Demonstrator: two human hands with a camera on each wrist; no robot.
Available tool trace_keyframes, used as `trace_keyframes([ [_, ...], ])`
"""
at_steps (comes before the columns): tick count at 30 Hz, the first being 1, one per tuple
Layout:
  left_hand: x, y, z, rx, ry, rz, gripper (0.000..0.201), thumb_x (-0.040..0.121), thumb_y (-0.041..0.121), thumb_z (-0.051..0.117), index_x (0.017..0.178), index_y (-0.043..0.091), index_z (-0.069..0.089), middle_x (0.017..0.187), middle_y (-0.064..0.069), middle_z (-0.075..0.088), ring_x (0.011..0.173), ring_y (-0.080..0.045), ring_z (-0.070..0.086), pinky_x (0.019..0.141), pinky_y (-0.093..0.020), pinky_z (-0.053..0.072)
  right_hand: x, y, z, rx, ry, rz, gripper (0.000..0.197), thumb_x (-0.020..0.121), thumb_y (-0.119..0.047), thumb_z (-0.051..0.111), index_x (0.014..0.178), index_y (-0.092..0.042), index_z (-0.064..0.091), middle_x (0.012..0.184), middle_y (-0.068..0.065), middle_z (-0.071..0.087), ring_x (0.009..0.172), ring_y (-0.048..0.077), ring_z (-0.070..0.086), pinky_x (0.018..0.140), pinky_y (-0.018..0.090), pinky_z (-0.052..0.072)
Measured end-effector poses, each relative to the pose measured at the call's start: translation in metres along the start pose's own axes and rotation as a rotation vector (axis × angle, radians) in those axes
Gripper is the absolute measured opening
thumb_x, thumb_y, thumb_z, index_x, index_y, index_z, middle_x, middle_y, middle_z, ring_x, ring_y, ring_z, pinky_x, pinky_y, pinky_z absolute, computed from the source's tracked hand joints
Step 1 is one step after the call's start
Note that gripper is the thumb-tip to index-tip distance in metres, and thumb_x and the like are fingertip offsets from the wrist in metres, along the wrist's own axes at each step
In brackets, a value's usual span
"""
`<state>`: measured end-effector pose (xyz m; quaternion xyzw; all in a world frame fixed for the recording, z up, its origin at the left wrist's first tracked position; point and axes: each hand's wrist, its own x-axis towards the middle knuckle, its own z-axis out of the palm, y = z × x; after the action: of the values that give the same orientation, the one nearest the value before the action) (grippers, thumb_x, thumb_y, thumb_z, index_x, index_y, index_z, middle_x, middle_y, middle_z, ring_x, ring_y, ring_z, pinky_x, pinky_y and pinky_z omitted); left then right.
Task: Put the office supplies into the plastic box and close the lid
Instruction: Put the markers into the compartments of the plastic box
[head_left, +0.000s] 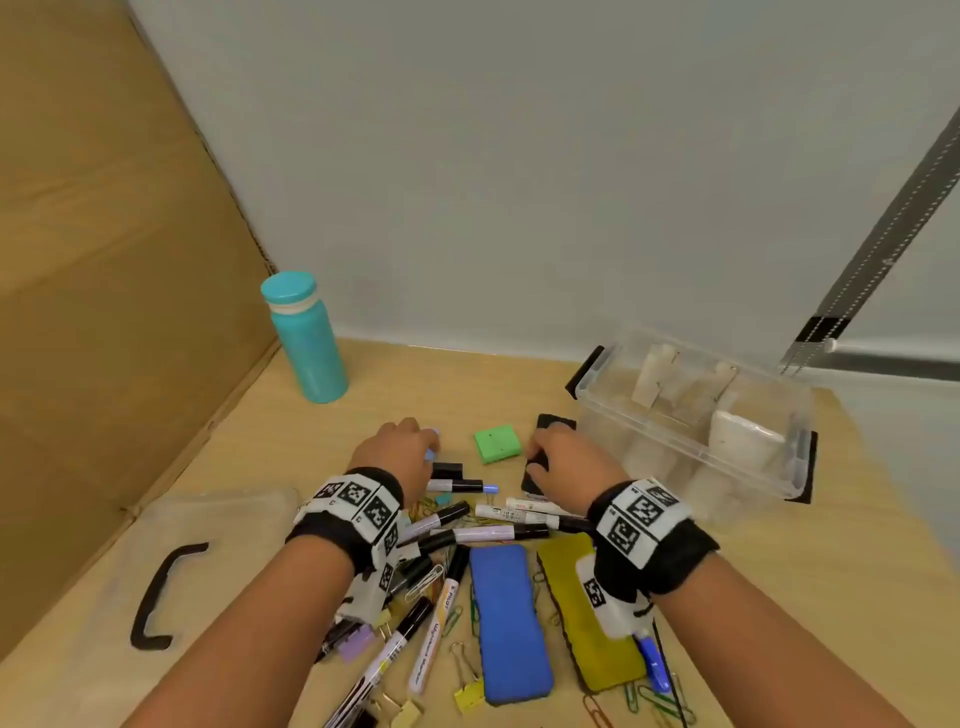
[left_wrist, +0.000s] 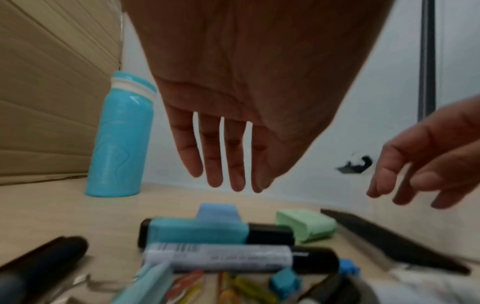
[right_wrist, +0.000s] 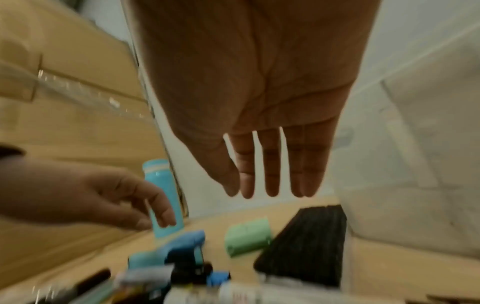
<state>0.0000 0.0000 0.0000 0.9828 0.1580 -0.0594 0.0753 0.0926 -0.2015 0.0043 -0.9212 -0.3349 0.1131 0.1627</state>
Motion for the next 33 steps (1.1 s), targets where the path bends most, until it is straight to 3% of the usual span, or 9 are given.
trace_keyframes([
  [6, 0.013, -0.003, 0.007, 0.112, -0.108, -0.009, 0.026, 0.092, 0.022, 0.053, 0.117, 0.025, 0.058, 0.123, -0.005, 0.046, 0.117, -0.025, 0.043, 0.089, -0.038, 0.047, 0.020, -0.030, 0.036, -0.136, -0.146, -0.135, 0.030, 0.095, -0.026, 0.046, 0.122, -0.017, 0.055, 0.124, 0.007, 0.051, 0.118, 0.026, 0.045, 0.091, 0.042, 0.047],
  [12, 0.019, -0.001, 0.015, 0.137, -0.111, 0.012, 0.024, 0.090, 0.011, 0.052, 0.112, 0.020, 0.059, 0.122, -0.006, 0.046, 0.114, -0.025, 0.044, 0.086, -0.037, 0.048, 0.033, -0.052, 0.056, -0.315, -0.181, -0.132, 0.030, 0.094, -0.018, 0.051, 0.122, -0.010, 0.053, 0.123, 0.012, 0.048, 0.117, 0.030, 0.044, 0.080, 0.038, 0.043],
  [16, 0.019, 0.000, 0.018, 0.206, -0.111, 0.052, 0.028, 0.090, 0.009, 0.050, 0.116, 0.016, 0.057, 0.125, -0.008, 0.044, 0.117, -0.026, 0.042, 0.084, -0.037, 0.047, 0.031, -0.049, 0.050, -0.312, -0.185, -0.115, 0.025, 0.094, -0.016, 0.050, 0.118, -0.009, 0.055, 0.119, 0.013, 0.055, 0.110, 0.030, 0.052, 0.083, 0.039, 0.047],
  [22, 0.018, -0.004, 0.023, 0.327, -0.183, 0.087, 0.034, 0.091, 0.016, 0.050, 0.125, 0.014, 0.054, 0.141, -0.009, 0.035, 0.128, -0.030, 0.033, 0.093, -0.040, 0.044, 0.000, -0.027, 0.034, 0.037, -0.063, -0.063, 0.016, 0.091, -0.025, 0.054, 0.103, -0.015, 0.057, 0.100, 0.005, 0.061, 0.087, 0.022, 0.059, 0.072, 0.032, 0.047],
  [25, 0.017, -0.005, 0.020, 0.345, -0.187, 0.088, 0.037, 0.091, 0.018, 0.049, 0.128, 0.012, 0.052, 0.140, -0.010, 0.035, 0.128, -0.029, 0.033, 0.094, -0.040, 0.043, -0.023, -0.014, 0.025, 0.248, 0.034, -0.044, 0.013, 0.092, -0.028, 0.057, 0.100, -0.018, 0.054, 0.082, -0.003, 0.056, 0.070, 0.013, 0.053, 0.065, 0.030, 0.045],
  [27, 0.014, -0.004, 0.012, 0.296, -0.155, 0.079, 0.038, 0.093, 0.020, 0.046, 0.130, 0.010, 0.048, 0.137, -0.011, 0.039, 0.126, -0.028, 0.035, 0.096, -0.039, 0.042, -0.040, -0.007, 0.017, 0.393, 0.091, -0.038, 0.012, 0.093, -0.027, 0.057, 0.100, -0.019, 0.053, 0.078, -0.006, 0.059, 0.066, 0.011, 0.055, 0.064, 0.028, 0.048],
  [30, 0.002, -0.010, -0.006, 0.003, -0.058, 0.012, 0.032, 0.095, 0.023, 0.042, 0.124, 0.010, 0.049, 0.113, -0.009, 0.056, 0.101, -0.026, 0.054, 0.082, -0.036, 0.047, -0.065, -0.002, 0.001, 0.674, 0.194, -0.049, 0.010, 0.094, -0.023, 0.057, 0.103, -0.020, 0.055, 0.097, -0.008, 0.068, 0.083, 0.002, 0.066, 0.071, 0.018, 0.052],
  [33, -0.020, -0.021, -0.017, -0.199, 0.029, -0.003, 0.023, 0.098, 0.024, 0.040, 0.116, 0.011, 0.045, 0.082, -0.004, 0.058, 0.072, -0.025, 0.056, 0.062, -0.032, 0.042, -0.078, 0.001, -0.014, 0.832, 0.331, -0.059, 0.011, 0.097, -0.019, 0.052, 0.107, -0.017, 0.052, 0.106, -0.007, 0.069, 0.092, -0.002, 0.067, 0.077, 0.011, 0.051],
])
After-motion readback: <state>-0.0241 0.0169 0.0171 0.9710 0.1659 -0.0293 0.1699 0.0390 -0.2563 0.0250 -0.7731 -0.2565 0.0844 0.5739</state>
